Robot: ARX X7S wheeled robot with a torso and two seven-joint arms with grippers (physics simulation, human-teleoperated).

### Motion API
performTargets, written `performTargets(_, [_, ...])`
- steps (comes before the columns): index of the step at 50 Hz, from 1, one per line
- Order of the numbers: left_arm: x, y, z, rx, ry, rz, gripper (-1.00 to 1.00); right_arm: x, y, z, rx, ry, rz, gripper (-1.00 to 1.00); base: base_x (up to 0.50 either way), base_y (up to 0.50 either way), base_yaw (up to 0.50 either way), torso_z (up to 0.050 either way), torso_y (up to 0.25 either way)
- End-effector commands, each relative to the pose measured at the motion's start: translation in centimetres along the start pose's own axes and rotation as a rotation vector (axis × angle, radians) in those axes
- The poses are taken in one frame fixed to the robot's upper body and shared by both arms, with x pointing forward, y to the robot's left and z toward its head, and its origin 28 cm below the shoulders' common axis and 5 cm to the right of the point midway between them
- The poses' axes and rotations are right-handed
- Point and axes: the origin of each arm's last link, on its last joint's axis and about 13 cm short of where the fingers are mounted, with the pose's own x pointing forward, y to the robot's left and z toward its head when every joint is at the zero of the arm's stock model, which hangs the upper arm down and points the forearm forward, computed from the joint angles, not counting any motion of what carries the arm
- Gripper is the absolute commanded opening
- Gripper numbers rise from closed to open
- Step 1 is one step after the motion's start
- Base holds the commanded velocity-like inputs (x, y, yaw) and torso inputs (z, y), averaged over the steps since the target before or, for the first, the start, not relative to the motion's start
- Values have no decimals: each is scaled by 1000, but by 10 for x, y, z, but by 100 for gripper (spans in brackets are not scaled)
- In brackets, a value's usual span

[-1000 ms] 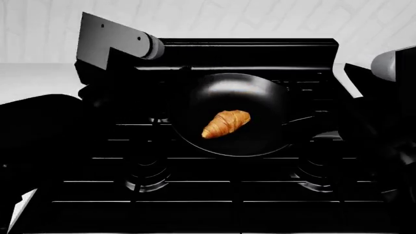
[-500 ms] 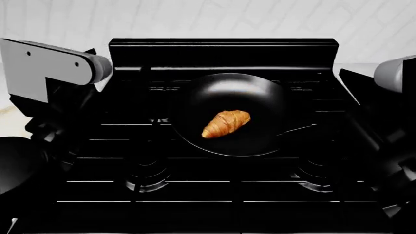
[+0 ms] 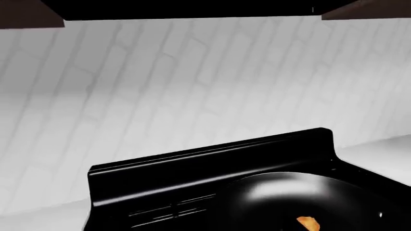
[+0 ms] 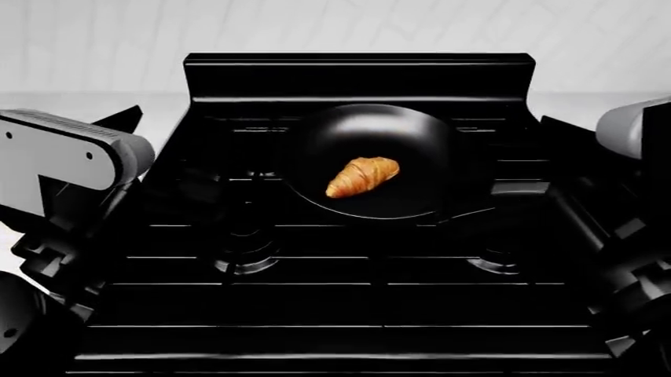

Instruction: Pick the croissant and place it on the pan. Then turn on the stove to warm the croissant.

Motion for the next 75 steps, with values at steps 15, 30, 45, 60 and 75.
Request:
performTargets(15, [-3, 0, -3, -27, -4, 0, 100, 0, 0, 0, 12, -6, -2, 100, -500, 0, 0, 0, 0])
performTargets(30, [5, 2, -11, -60, -1, 28, 100, 7, -1, -2, 14, 2, -11, 100, -398, 0, 0, 0, 0])
performTargets(45, [8, 0, -36, -68, -127, 186, 100, 2, -3, -6, 10, -25, -38, 100, 0, 0, 0, 0, 0])
performTargets(60, [3, 3, -46, -89, -160, 182, 100, -19, -6, -13, -81, -93, -94, 100, 0, 0, 0, 0, 0])
performTargets(75, [-1, -6, -48, -23, -171, 81, 100, -26, -17, -13, -47, -160, -204, 100, 0, 0, 0, 0, 0])
